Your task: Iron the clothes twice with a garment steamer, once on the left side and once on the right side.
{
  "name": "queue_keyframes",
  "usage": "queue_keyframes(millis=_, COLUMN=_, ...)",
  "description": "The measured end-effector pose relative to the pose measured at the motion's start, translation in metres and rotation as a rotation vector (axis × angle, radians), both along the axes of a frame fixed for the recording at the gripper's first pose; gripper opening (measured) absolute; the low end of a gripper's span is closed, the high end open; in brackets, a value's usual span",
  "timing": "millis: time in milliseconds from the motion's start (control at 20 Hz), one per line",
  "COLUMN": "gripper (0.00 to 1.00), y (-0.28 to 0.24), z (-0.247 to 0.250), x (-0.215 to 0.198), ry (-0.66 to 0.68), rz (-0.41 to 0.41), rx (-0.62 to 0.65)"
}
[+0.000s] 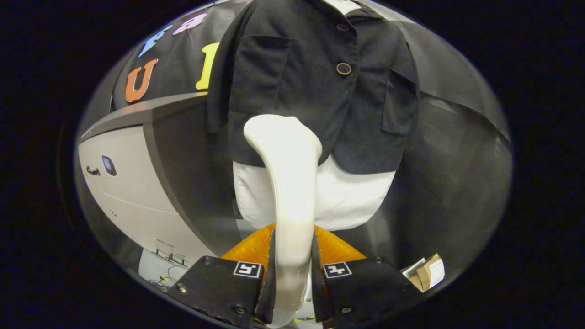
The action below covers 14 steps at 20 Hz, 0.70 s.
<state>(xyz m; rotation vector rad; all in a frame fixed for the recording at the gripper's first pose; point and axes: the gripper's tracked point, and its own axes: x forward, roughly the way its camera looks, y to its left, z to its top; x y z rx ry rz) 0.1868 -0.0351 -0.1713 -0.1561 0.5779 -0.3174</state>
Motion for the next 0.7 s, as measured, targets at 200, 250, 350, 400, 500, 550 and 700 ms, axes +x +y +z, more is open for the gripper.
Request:
queue_keyframes(millis=200, gripper=0.36, y=0.0, z=-0.011, x=-0.004, ry=0.032, rz=-0.003, rx=-0.011)
queue_keyframes(millis=250, gripper=0.36, y=0.001, z=-0.012, x=-0.005, ry=0.033, rz=-0.004, rx=-0.007)
queue_keyframes(millis=350, gripper=0.36, y=0.004, z=-0.006, x=-0.007, ry=0.023, rz=-0.008, rx=0.019)
queue_keyframes(millis=400, gripper=0.36, y=0.005, z=-0.001, x=-0.007, ry=0.013, rz=-0.012, rx=0.03)
queue_keyframes(millis=500, gripper=0.36, y=0.006, z=0.018, x=-0.014, ry=-0.026, rz=-0.025, rx=0.044)
queue_keyframes(millis=550, gripper=0.36, y=0.006, z=0.032, x=-0.018, ry=-0.052, rz=-0.031, rx=0.05)
queue_keyframes(millis=700, gripper=0.36, y=0.0, z=0.08, x=-0.035, ry=-0.15, rz=-0.051, rx=0.068)
